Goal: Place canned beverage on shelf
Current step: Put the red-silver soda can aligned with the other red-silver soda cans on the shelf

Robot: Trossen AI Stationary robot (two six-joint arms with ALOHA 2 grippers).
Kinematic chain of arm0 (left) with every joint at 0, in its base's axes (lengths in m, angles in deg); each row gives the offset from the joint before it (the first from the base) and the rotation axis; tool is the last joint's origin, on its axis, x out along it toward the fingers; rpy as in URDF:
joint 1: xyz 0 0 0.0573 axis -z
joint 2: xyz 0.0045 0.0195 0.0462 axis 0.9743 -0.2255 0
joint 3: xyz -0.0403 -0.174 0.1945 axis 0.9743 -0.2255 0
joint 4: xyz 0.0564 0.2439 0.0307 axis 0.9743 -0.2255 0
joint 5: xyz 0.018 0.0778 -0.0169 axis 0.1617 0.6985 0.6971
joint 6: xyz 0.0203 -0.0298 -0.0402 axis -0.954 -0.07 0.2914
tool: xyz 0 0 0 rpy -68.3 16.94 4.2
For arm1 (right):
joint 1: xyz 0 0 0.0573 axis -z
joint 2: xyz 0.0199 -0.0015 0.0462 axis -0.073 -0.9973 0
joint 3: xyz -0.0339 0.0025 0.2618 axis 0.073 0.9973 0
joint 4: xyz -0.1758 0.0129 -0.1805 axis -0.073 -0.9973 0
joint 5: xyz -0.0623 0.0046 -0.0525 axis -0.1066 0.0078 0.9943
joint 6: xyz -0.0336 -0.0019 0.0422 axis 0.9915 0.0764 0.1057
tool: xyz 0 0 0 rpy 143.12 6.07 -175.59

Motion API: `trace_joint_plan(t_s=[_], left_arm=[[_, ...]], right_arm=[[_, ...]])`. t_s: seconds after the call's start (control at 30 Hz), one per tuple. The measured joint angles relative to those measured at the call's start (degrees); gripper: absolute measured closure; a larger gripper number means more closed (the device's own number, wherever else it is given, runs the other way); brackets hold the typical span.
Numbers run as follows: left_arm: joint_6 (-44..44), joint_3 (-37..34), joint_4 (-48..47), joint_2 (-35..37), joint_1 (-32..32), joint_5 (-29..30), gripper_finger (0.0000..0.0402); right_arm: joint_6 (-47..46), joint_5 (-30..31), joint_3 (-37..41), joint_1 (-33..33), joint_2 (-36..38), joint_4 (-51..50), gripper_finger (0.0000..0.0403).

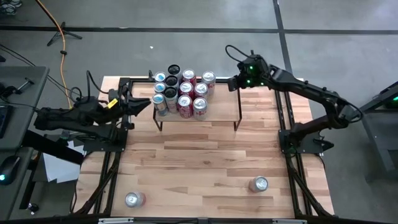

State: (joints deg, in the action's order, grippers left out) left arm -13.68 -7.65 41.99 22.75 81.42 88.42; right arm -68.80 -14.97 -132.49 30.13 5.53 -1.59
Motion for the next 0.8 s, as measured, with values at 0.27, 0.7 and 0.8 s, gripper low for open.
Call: trace_joint_plan(t_s=[0.27,0.7,0.8], left_arm=[[0.48,-0.15,-0.15,-1.52,0.00,4.82,0.0401],[0.14,-0.15,-0.13,-3.28,0.02,8.21,0.0401],[-1.01,-0.15,-0.14,-3.28,0.02,8.23,0.0401]], right_arm=[[0.37,-6.19,0.00,0.54,-4.40,2.94,0.0403],[-3.65,-3.76,0.00,-0.58,-9.66,12.13,0.0403],[-5.24,-3.84,0.00,-1.25,-11.08,15.10,0.0403]])
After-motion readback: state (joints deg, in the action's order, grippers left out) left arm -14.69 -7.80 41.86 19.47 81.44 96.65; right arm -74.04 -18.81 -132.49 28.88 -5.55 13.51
